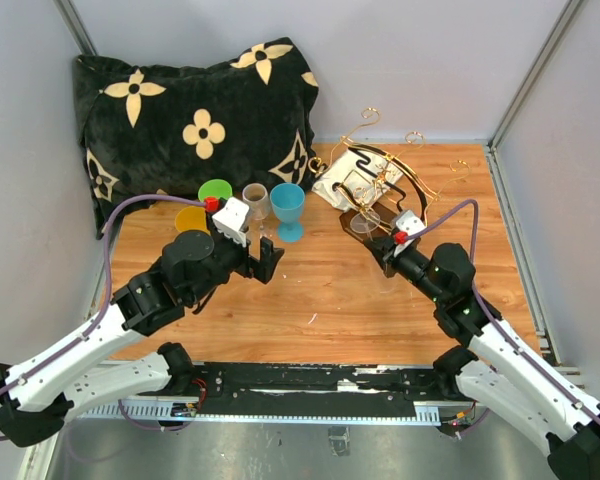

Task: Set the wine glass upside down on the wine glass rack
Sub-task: Turn the wine glass upside down at the wine rack.

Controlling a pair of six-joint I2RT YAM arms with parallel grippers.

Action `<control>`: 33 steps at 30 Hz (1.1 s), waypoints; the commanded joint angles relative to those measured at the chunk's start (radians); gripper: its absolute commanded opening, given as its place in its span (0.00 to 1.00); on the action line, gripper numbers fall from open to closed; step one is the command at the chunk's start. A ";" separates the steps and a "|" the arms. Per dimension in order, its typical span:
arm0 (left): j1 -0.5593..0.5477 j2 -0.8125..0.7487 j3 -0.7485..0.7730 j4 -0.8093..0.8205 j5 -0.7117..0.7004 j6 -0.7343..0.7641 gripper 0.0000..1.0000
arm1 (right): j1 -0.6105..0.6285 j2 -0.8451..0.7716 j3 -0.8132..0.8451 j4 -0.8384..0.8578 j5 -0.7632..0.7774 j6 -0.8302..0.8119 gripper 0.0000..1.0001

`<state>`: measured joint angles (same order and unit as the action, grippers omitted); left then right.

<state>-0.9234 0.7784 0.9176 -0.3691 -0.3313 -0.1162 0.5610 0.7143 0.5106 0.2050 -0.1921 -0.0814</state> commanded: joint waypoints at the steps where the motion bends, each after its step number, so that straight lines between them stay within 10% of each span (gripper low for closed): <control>1: -0.001 0.008 -0.019 0.029 -0.001 0.010 1.00 | 0.059 -0.043 -0.066 0.080 0.032 0.051 0.01; 33: -0.002 0.018 -0.045 0.034 -0.008 0.006 1.00 | 0.032 -0.092 -0.236 0.423 0.542 0.195 0.01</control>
<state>-0.9234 0.7986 0.8822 -0.3634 -0.3290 -0.1135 0.6098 0.6098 0.2810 0.5274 0.2775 0.0868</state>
